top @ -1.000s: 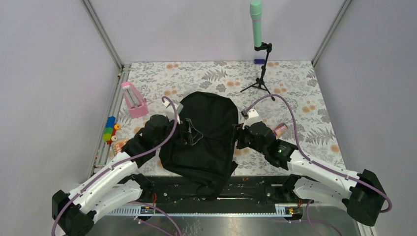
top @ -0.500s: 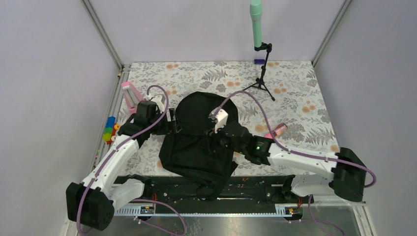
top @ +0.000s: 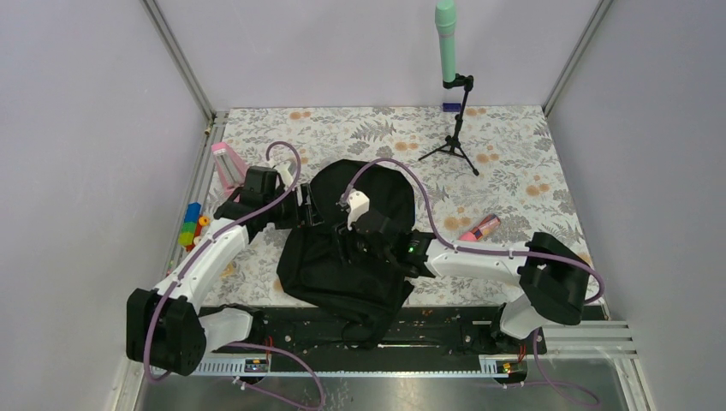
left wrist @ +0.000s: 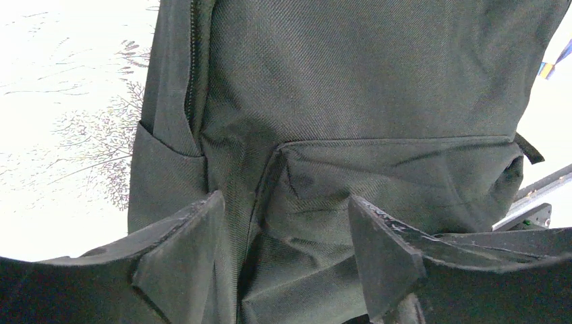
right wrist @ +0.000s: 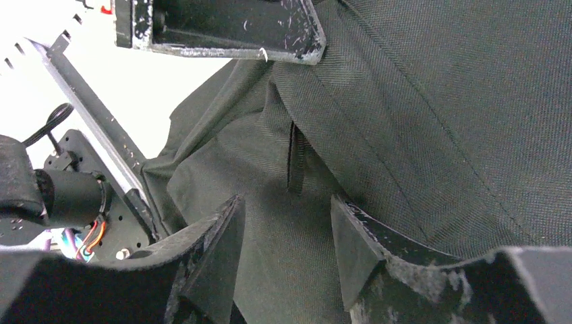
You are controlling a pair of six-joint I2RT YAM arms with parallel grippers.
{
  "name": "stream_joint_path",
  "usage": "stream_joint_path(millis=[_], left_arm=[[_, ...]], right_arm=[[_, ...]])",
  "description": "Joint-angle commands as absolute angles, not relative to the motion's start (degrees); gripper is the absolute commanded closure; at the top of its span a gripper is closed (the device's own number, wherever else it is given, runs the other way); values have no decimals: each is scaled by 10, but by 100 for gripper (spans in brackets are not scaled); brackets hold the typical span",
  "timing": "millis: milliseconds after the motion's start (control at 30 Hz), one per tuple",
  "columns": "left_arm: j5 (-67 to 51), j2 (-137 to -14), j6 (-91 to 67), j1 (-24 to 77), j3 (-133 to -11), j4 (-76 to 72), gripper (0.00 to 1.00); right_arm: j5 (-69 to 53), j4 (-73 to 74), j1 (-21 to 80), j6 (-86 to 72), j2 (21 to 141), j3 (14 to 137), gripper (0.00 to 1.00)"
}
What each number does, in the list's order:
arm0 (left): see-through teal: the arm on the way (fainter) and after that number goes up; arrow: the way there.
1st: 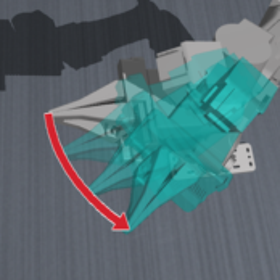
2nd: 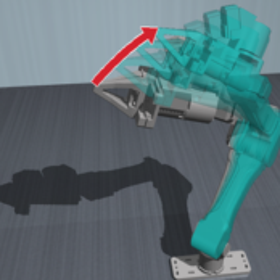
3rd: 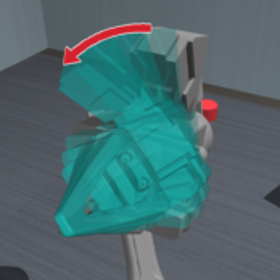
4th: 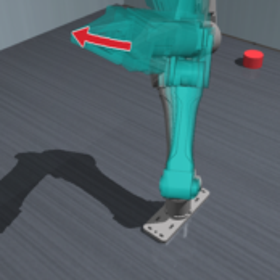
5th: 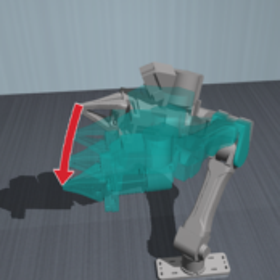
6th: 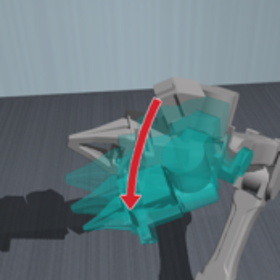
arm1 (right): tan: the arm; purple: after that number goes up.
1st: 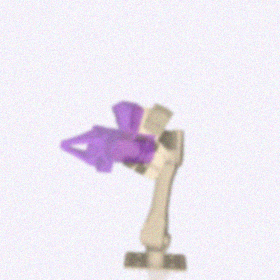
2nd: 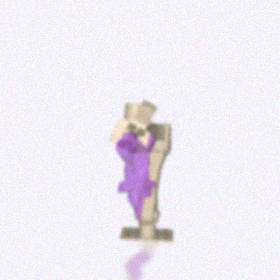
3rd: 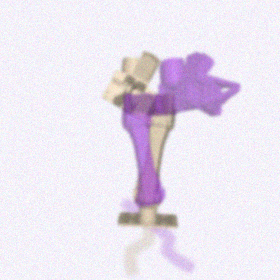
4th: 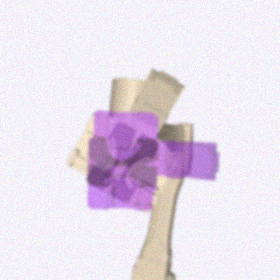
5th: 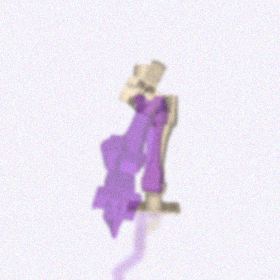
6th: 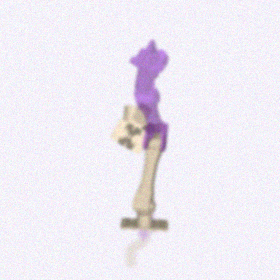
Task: Pack the student bag
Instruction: Unzip the student bag at the center of the board.
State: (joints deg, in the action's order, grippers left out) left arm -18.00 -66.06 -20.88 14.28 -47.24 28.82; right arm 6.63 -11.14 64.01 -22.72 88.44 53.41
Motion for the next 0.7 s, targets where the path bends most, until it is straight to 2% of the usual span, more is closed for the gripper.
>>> stream_joint_path(millis=[0,133,300,400,467,533,633,667], left_arm=[[-226,-682,-212,138,-505,255,34],[-234,-695,-212,138,-511,250,46],[-247,-697,-220,137,-502,235,55],[-250,-702,-222,137,-503,236,63],[-251,-702,-224,136,-500,233,72],[-251,-701,-224,136,-498,233,82],[-244,-696,-223,136,-495,233,100],[-239,-695,-223,136,-494,233,100]], right_arm=[[123,-146,645,-238,906,562,44],[145,-141,646,-235,924,576,47],[153,-156,647,-239,934,577,59],[157,-159,647,-239,940,582,62],[160,-155,647,-237,945,589,66],[160,-153,647,-236,947,593,74],[154,-159,647,-237,942,585,97],[152,-172,647,-238,934,575,100]])
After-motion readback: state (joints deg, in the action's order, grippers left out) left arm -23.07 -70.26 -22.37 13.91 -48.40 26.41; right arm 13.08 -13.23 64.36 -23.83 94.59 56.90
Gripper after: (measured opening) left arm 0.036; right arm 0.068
